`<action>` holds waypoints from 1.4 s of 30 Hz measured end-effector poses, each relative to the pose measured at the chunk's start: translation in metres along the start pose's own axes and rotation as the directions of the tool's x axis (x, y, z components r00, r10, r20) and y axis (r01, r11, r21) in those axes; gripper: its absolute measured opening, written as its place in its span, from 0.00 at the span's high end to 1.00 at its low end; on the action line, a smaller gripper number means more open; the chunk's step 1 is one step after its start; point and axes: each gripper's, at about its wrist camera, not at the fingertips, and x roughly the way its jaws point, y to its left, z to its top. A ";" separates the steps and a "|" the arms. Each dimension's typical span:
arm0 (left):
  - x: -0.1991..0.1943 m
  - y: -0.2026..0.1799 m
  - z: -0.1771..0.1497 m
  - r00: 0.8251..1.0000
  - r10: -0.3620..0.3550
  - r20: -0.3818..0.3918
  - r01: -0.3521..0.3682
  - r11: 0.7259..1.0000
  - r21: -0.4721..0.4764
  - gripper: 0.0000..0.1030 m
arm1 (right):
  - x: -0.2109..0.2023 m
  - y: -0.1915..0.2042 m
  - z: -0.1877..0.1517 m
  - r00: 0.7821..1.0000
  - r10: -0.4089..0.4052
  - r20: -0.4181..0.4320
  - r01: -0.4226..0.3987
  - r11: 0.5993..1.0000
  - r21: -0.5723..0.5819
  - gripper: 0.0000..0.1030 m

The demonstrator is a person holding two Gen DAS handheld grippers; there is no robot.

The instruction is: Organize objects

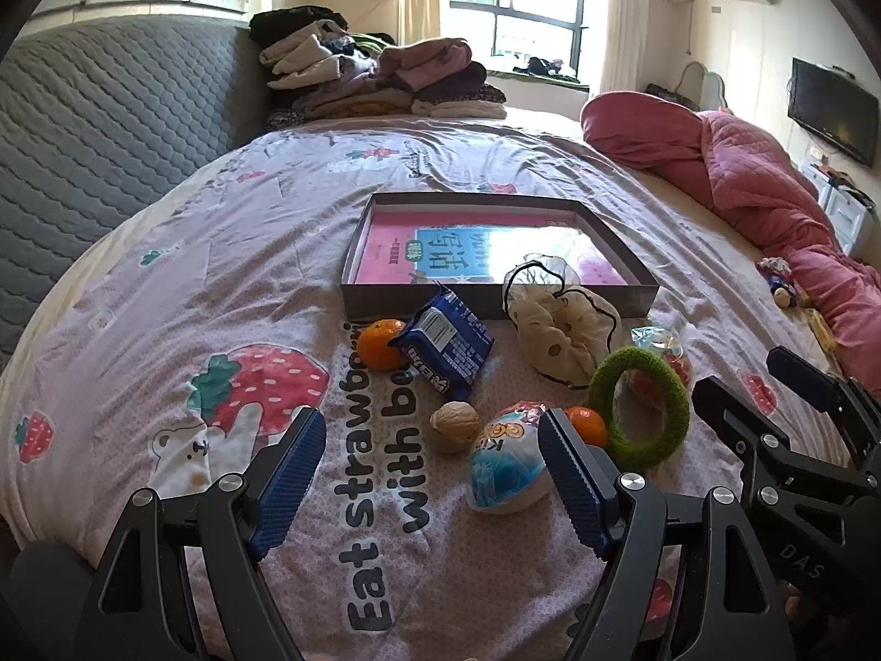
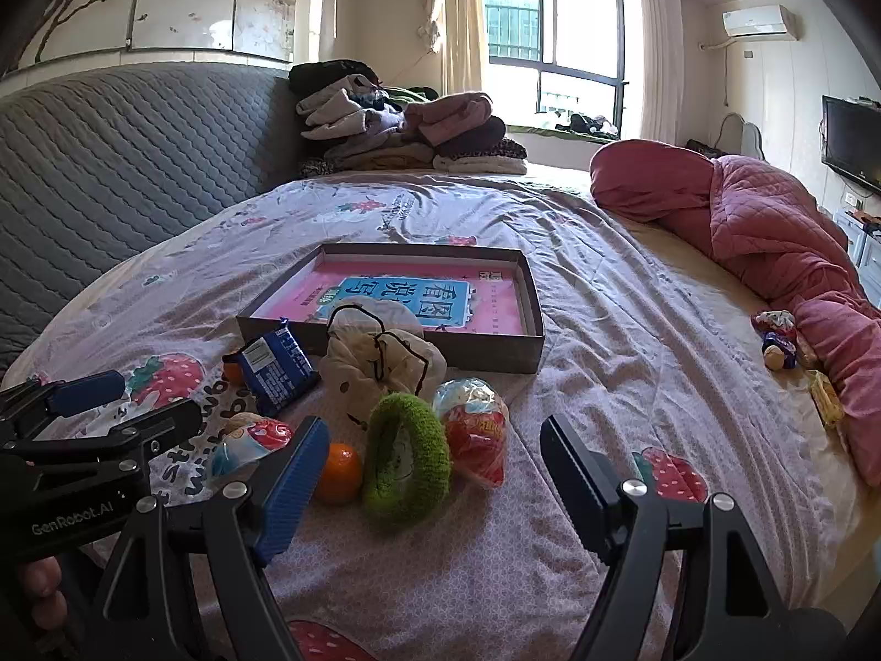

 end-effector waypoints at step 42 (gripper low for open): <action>0.000 -0.002 -0.001 1.000 0.012 0.001 -0.012 1.000 0.012 0.22 | -0.006 -0.005 0.005 1.000 -0.011 0.019 0.011 1.000 0.012 0.24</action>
